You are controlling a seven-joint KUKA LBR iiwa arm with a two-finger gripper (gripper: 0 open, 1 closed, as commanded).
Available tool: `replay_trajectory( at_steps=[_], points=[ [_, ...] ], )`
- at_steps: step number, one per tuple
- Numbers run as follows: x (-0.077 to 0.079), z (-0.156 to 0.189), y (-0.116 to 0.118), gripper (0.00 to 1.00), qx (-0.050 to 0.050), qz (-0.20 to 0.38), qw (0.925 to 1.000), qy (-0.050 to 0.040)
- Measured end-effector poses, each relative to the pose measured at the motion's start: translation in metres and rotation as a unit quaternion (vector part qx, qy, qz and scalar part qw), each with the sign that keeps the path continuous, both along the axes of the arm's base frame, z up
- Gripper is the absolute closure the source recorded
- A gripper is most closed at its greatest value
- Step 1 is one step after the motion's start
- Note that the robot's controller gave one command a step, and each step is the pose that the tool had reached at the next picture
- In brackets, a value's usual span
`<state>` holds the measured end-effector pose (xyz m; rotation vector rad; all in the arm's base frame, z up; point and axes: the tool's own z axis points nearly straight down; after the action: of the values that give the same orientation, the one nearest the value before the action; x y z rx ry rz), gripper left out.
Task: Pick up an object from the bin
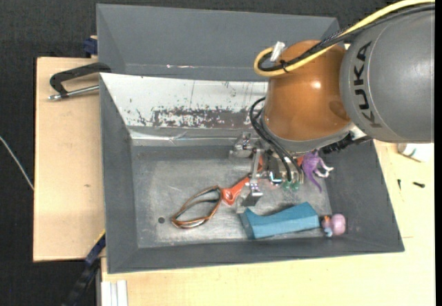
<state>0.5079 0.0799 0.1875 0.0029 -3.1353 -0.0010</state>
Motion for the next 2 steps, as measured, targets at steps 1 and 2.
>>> replay_trajectory(
  at_steps=[1,2],
  points=[
    [0.002,0.004,0.000,0.00,0.000,-0.001,1.0000,-0.0041],
    [0.023,-0.107,0.015,1.00,0.003,0.026,0.9996,-0.0134]
  ],
)
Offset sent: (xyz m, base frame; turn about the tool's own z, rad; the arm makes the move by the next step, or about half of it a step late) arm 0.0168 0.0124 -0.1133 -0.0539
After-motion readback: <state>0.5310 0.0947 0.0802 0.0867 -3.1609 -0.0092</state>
